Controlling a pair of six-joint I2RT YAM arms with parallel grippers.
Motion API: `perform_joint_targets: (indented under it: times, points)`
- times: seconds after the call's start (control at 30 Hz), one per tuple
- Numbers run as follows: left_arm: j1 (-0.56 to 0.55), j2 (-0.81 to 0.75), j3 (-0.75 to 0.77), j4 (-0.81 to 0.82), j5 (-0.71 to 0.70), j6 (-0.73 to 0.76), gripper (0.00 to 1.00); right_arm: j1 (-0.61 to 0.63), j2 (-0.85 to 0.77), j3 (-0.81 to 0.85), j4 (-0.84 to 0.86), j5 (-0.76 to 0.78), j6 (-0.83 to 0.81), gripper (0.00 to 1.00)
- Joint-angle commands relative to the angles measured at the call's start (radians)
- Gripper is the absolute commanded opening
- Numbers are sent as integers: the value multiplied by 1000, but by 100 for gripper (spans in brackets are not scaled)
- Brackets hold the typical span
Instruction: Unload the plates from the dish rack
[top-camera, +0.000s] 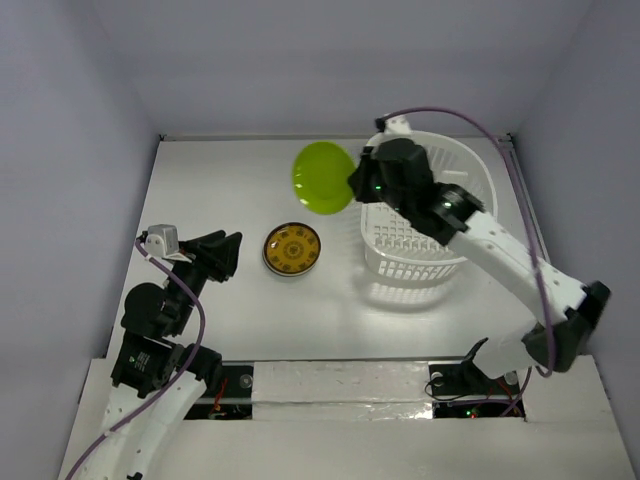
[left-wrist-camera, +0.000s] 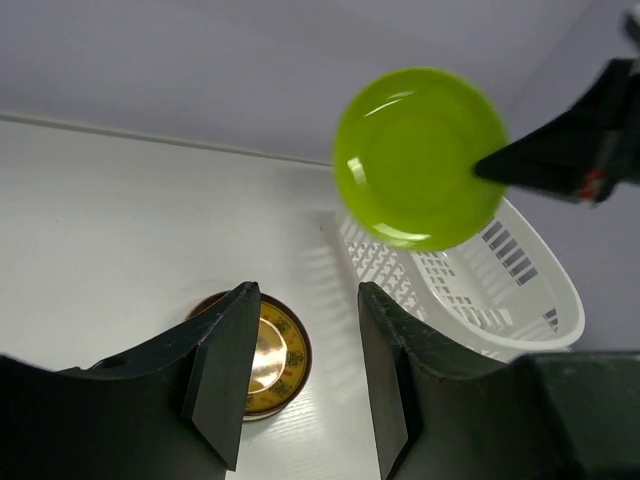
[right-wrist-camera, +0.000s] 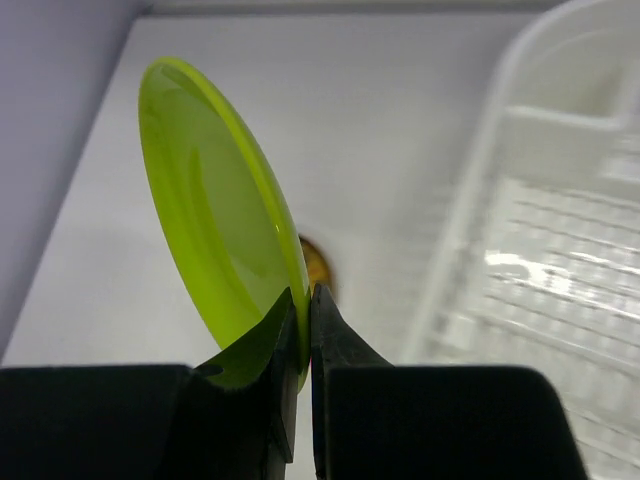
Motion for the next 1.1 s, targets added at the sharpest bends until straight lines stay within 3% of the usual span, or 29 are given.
perform_joint_targets:
  times: [0.0,0.3,0.8,0.97,1.07]
  points:
    - [-5,11,37,27,-46,2,41,54,154,-26,251,-226,92,0]
    - [-5,37,35,23,-49,2,41,74,433,-1,344,-315,175,0]
    - [-5,57,32,30,-27,1,42,74,499,-150,376,-295,218,0]
    - [-5,54,34,30,-26,1,42,74,499,-191,382,-280,220,11]
    - [-5,50,32,30,-27,1,42,74,496,-205,382,-292,210,25]
